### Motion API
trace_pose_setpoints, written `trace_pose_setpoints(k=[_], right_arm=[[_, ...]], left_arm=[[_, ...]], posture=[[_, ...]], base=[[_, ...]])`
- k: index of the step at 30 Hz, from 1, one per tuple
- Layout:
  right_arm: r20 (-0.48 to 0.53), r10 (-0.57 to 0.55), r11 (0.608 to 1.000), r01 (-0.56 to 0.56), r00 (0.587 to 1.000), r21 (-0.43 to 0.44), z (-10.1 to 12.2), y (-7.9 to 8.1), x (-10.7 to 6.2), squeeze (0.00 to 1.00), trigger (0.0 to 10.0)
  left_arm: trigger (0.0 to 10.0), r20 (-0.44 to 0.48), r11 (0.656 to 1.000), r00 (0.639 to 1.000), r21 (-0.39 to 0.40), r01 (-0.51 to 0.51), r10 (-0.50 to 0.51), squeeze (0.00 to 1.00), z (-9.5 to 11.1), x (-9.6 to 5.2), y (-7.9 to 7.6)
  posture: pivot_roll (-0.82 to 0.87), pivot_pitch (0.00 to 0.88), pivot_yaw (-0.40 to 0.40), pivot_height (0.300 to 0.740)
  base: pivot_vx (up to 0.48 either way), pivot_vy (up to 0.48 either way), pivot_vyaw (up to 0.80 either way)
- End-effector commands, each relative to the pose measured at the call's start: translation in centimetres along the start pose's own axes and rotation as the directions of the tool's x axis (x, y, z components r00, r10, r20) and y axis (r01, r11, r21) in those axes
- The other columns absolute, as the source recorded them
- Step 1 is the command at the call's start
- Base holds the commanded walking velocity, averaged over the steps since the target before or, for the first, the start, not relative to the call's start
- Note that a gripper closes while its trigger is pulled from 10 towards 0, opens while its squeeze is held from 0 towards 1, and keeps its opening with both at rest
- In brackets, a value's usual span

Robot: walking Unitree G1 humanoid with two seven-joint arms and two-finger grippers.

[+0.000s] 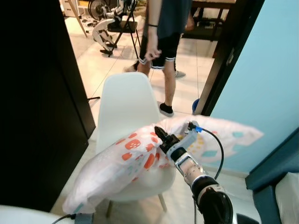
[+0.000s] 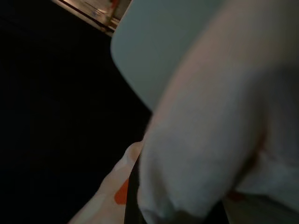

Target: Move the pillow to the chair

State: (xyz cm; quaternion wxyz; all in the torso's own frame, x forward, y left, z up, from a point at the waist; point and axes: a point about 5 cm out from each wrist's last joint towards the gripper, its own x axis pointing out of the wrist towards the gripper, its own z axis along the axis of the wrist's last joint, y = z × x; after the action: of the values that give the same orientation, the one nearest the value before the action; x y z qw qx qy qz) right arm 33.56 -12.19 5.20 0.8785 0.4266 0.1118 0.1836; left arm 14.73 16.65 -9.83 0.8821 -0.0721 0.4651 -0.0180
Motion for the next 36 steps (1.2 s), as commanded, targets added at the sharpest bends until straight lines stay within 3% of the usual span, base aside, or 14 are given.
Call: trace_pose_setpoints(k=[1, 9, 18, 24, 30, 36], right_arm=[[0.021, 0.063, 0.997, -0.063, 0.998, -0.036, 0.3, 1.6, 1.2, 0.00, 10.0], [0.000, 0.064, 0.996, -0.064, 0.998, -0.062, -0.1, 1.8, 1.3, 0.00, 10.0], [-0.097, 0.137, 0.978, -0.150, 0.986, -0.144, -1.8, 3.5, 2.0, 0.00, 10.0], [-0.262, 0.210, 0.921, -0.280, 0.942, -0.270, -4.7, 6.3, 3.1, 0.00, 10.0], [-0.350, 0.291, 0.868, -0.400, 0.890, -0.295, -6.6, 8.7, 3.6, 0.00, 10.0], [-0.350, 0.308, 0.858, -0.417, 0.885, -0.300, -6.8, 9.1, 3.7, 0.00, 10.0]], left_arm=[[10.0, -0.070, 1.000, 0.998, -0.002, 0.002, -0.002, 0.00, -1.9, -0.4, -0.1], [10.0, -0.074, 1.000, 0.997, 0.000, 0.001, -0.001, 0.00, -1.9, -0.4, -0.2], [10.0, -0.071, 0.999, 0.997, -0.044, -0.029, 0.026, 0.00, -1.8, -0.3, -0.2], [10.0, -0.071, 0.999, 0.997, -0.043, -0.029, 0.026, 0.00, -1.8, -0.3, -0.3], [10.0, -0.072, 0.999, 0.997, -0.035, -0.024, 0.021, 0.00, -1.7, -0.2, -0.5], [10.0, -0.081, 0.999, 0.997, -0.033, -0.021, 0.018, 0.00, -1.9, -0.2, -0.6]], posture=[[0.02, 0.089, -0.039, 0.740], [0.02, 0.094, -0.040, 0.740], [0.01, 0.092, -0.048, 0.740], [0.01, 0.091, -0.050, 0.740], [0.01, 0.094, -0.057, 0.740], [0.02, 0.095, -0.062, 0.740]], base=[[0.341, 0.000, 0.00], [0.073, -0.115, 0.00], [0.000, -0.233, 0.00], [0.000, 0.000, 0.00], [0.000, 0.000, 0.00], [0.000, -0.426, 0.53]])
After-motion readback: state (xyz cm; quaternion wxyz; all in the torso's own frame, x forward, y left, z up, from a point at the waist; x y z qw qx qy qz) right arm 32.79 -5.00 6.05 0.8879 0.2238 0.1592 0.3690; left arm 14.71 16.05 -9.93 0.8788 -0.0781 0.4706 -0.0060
